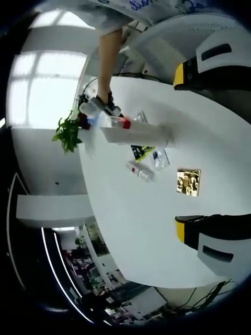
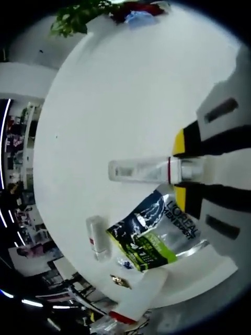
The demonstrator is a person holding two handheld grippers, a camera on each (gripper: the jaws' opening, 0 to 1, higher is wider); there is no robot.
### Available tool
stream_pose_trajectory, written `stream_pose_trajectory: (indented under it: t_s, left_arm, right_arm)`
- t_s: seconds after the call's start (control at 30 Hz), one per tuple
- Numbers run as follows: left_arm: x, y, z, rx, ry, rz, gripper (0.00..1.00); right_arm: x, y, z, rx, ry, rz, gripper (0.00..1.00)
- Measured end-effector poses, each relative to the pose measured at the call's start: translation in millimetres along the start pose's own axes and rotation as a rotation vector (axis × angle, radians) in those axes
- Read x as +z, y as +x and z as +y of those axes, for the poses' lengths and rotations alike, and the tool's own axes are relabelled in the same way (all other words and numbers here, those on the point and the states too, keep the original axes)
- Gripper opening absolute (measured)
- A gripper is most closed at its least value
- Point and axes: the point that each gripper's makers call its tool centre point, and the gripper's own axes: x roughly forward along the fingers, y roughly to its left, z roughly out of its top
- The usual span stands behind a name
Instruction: Arrange the skincare products in the storage area until every visible bottle or jar stands upright without overlapping.
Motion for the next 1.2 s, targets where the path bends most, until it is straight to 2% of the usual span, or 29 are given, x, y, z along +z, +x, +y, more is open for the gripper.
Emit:
stream_pose_trajectory:
  t_s: [0.33, 0.47, 0.6, 0.93, 1.2]
  left_arm:
    - [1.2, -3.4, -0.3, -0.006, -0.003, -0.017, 0.97]
    - [2.7, -3.6, -0.9, -0.009, 0.002, -0.022, 0.97]
    - [3.8, -3.1, -2.5, -0.013, 0.006, -0.026, 0.97]
    - [4.1, -2.2, -4.7, -0.020, 0.013, -0.031, 0.97]
    - [7.5, -3.8, -5.9, -0.024, 0.023, -0.043, 0.97]
  right_arm:
    - [-2.4, -5.0, -3.4, 0.024, 0.118, -0.089, 0.18]
    - [-0.5, -11.5, 0.8, 0.077, 0.213, -0.149, 0.18]
    - [-0.5, -20.1, 4.1, 0.096, 0.249, -0.189, 0.18]
    - [9.0, -46.0, 35.5, 0.148, 0.237, -0.280, 0.18]
    - [26.7, -69.1, 63.1, 0.179, 0.176, -0.356, 0.18]
